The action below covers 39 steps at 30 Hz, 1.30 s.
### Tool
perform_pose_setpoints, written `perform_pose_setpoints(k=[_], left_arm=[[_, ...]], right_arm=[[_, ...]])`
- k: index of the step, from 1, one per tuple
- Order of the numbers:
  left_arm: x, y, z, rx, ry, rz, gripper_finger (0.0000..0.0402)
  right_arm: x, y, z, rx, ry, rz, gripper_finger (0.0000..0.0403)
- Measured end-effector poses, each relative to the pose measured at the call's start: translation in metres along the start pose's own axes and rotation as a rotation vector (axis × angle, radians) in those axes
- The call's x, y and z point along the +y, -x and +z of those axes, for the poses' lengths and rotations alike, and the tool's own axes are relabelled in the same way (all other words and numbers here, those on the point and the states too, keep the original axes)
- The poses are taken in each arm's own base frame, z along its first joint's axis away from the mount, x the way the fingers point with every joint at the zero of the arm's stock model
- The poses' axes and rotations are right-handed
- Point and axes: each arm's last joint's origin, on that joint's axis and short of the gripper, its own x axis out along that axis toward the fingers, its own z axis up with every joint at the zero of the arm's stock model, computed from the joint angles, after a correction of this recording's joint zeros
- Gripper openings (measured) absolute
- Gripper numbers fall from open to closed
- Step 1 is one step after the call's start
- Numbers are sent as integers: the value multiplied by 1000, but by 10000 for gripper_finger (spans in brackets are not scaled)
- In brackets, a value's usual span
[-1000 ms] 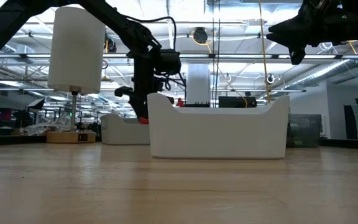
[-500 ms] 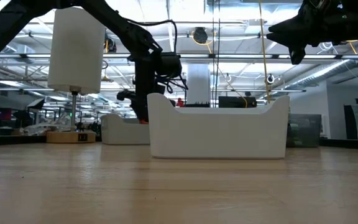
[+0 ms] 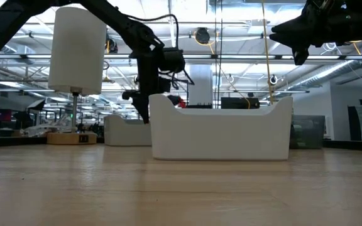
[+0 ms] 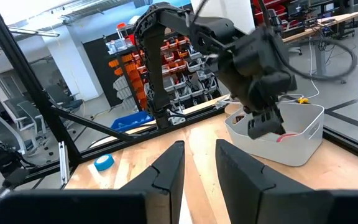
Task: Pick and place Stapler, Stapler remover, tape
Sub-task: Put the light blue tape into the gray bin
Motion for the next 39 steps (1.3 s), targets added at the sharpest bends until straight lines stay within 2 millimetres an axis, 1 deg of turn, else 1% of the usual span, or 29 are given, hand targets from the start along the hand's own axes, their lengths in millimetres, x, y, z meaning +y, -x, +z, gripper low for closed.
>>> perform_pose_setpoints(k=[3, 5, 8, 10, 13, 16, 19, 22, 25, 29, 32, 35, 39], left_arm=[[6, 18, 4, -32, 38, -18, 207], [8, 36, 6, -67, 44, -42, 210], [8, 70, 2, -111, 23, -88, 211], [5, 97, -7, -123, -9, -119, 211], [0, 135, -31, -93, -56, -160, 211], [-6, 168, -62, -12, -82, -191, 211], [-13, 192, -98, 96, -97, -172, 211], [-18, 210, -136, 189, -110, -77, 211], [-27, 225, -172, 252, -102, 7, 211], [-41, 237, -217, 339, -74, -39, 211], [-40, 238, -252, 437, -61, 16, 211], [-37, 233, -285, 540, -22, 98, 211], [-35, 227, -323, 620, 3, 131, 211]], right_arm=[[0, 0, 0, 0, 0, 1, 86], [0, 0, 0, 0, -1, 1, 86], [0, 0, 0, 3, -2, 9, 86], [1, 0, 0, 9, -3, 27, 86], [1, 0, 0, 11, -3, 32, 86], [1, 0, 0, 10, 0, 32, 86], [1, 0, 0, 11, 0, 33, 86], [2, 0, 0, 19, 2, 56, 86], [3, 0, -1, 33, 4, 99, 86], [4, 0, -1, 48, 5, 143, 86], [4, 0, -1, 51, 2, 152, 86], [5, 0, -1, 52, 2, 153, 86], [5, 0, -1, 52, 1, 153, 86]])
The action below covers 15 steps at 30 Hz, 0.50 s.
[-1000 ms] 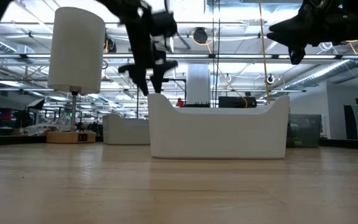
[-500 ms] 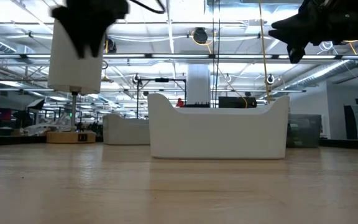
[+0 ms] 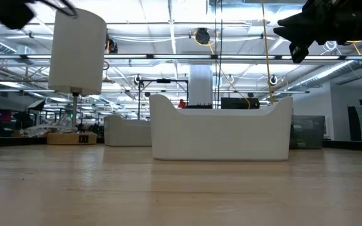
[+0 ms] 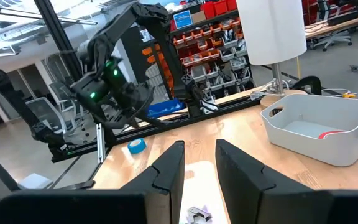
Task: Pick and place Stapler, Stapler remover, tape
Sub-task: Put the light blue tape into the gray bin
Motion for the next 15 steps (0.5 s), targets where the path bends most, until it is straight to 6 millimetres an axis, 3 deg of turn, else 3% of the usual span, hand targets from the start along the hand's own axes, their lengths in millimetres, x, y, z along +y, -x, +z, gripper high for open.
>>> perform_pose_setpoints(k=[15], left_arm=[[9, -58, -60, 139, 38, 11, 211]], right_arm=[[0, 0, 0, 1, 7, 0, 86]])
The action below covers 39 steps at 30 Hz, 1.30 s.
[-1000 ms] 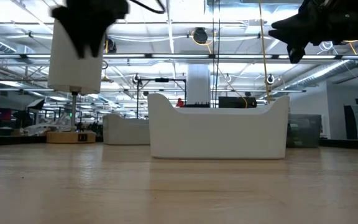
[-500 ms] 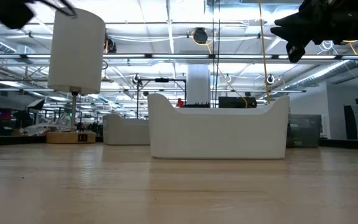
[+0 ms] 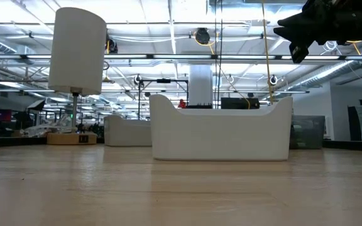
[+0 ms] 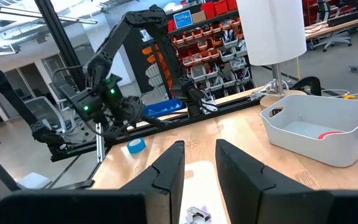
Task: Pick and place Stapler, Stapler remover, tape
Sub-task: Put the light blue tape into the gray bin
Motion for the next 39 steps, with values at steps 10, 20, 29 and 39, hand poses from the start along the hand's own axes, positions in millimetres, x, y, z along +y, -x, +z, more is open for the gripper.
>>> perform_pose_setpoints(k=[10, 20, 29, 39], left_arm=[[3, -43, 12, 32, 24, -13, 211], [-4, -63, 24, 135, -28, -104, 150], [-18, -46, 40, 79, -66, -253, 38], [-14, 63, 96, -597, 51, -791, 39]], right_arm=[[0, 0, 0, 0, -5, 0, 86], [0, 0, 0, -1, -8, -5, 86], [0, 0, 0, -2, -11, -6, 86], [0, 0, 0, -3, -11, -7, 86]])
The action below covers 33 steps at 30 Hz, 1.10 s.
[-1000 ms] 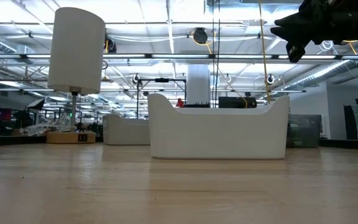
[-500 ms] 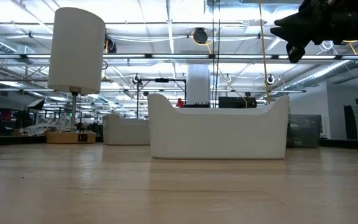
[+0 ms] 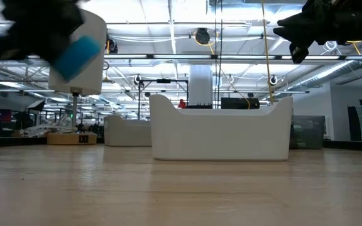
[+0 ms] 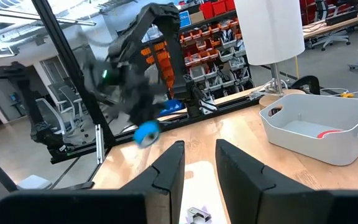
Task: Pick and place Stapler, Stapler remover, tape
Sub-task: Put the light blue tape into the gray bin
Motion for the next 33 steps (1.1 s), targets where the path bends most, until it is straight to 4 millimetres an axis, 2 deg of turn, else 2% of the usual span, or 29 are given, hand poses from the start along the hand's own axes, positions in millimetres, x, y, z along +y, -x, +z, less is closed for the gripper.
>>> perform_pose_setpoints(k=[3, 10, 14, 18, 22, 26, 29, 33], left_arm=[[-15, 14, 40, -184, -71, -56, 39], [-43, 26, 137, -561, -307, 90, 39], [-50, 13, 187, -631, -405, 203, 39], [-53, -6, 227, -653, -437, 312, 39], [-51, -40, 254, -617, -468, 429, 39], [-44, -78, 273, -569, -471, 528, 39], [-31, -104, 277, -494, -446, 610, 39], [-14, -116, 273, -406, -364, 707, 39]], right_arm=[[0, 0, 0, 0, 0, 0, 86], [0, 0, 0, 0, 0, 0, 86], [0, 0, 0, 0, 0, -1, 86], [0, 0, 0, 1, -1, -1, 86], [0, 0, 0, 3, -2, -3, 86], [-1, -1, -1, 6, -15, -5, 86], [-1, -1, -1, 9, -34, -6, 86], [-1, -1, -1, 9, -50, -6, 86]])
